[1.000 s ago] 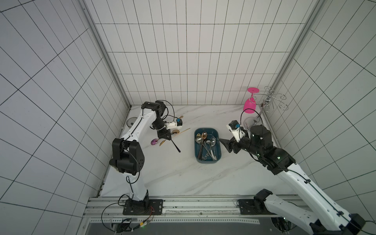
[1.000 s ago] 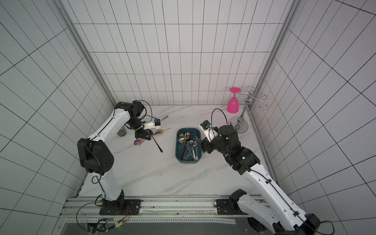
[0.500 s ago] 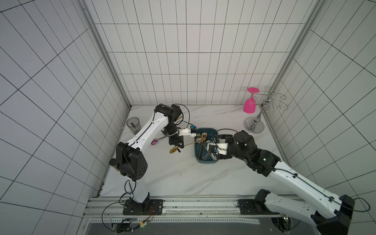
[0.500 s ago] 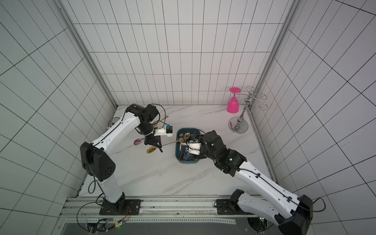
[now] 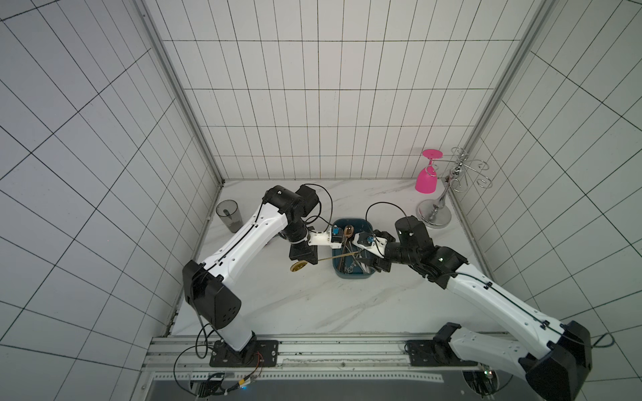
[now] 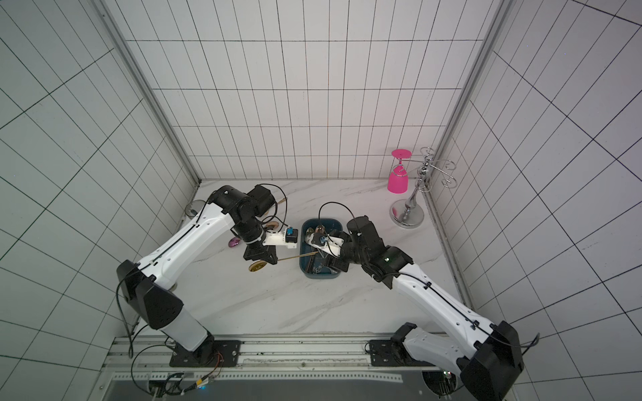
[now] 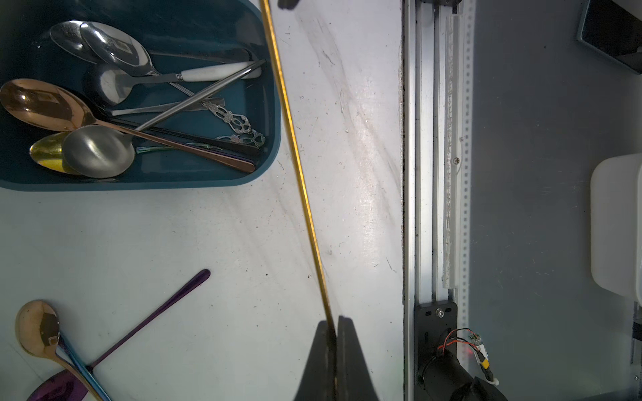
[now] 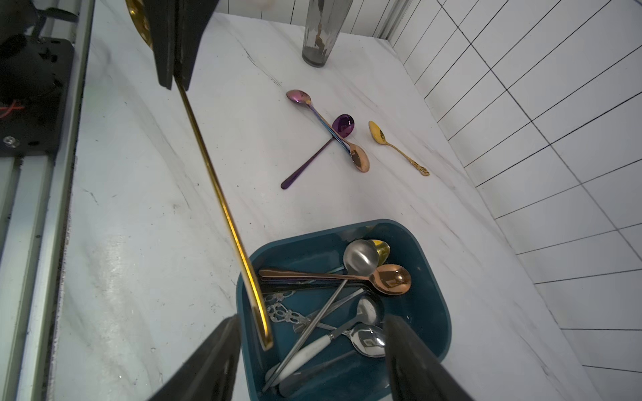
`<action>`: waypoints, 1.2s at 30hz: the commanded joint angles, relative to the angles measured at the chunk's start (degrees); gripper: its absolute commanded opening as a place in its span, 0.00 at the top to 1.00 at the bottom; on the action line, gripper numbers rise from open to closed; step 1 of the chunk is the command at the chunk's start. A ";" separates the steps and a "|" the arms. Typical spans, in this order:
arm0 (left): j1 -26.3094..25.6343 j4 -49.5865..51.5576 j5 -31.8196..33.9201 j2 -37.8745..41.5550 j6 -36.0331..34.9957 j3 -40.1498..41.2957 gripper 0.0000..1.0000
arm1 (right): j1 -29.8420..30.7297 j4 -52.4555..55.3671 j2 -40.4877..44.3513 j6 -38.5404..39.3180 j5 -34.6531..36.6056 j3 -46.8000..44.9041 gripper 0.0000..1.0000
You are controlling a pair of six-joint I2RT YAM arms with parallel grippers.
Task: Put the spoon into the storage box
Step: Pick up the spoon from the center of the board.
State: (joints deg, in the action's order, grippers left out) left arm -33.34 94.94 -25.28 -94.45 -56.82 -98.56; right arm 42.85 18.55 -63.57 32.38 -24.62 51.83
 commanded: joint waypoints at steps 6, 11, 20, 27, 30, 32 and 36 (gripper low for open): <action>-1.21 -0.07 -0.13 0.99 -1.01 -1.83 1.00 | -0.62 -0.77 -3.77 -10.53 -13.59 3.43 0.45; -1.77 -0.16 0.14 0.78 -0.84 -1.98 1.00 | -0.40 -0.97 -5.24 -11.09 -15.42 4.65 0.57; -2.41 -0.10 0.85 0.46 -0.84 -2.22 1.00 | 0.79 -0.33 -7.02 -11.64 -16.77 5.88 0.81; -2.42 -2.10 2.43 1.38 1.42 -2.96 0.91 | 0.67 1.70 -6.85 -11.92 -16.69 6.23 1.00; -2.13 -6.29 4.62 4.22 3.31 -1.35 0.56 | -0.73 -1.86 -4.63 -16.35 -17.12 3.28 1.00; -1.49 -11.30 5.12 7.48 5.02 0.75 0.42 | -2.03 -6.23 -2.41 -21.20 -17.03 -0.15 1.00; 1.81 -18.06 2.90 11.34 9.51 0.73 0.28 | -3.45 -16.83 2.64 -34.53 -13.55 -7.75 1.00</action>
State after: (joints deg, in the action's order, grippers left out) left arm -33.58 83.46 -21.04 -85.58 -51.51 -97.14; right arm 40.47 10.50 -63.64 9.04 -40.86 48.29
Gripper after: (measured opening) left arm 0.710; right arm 0.050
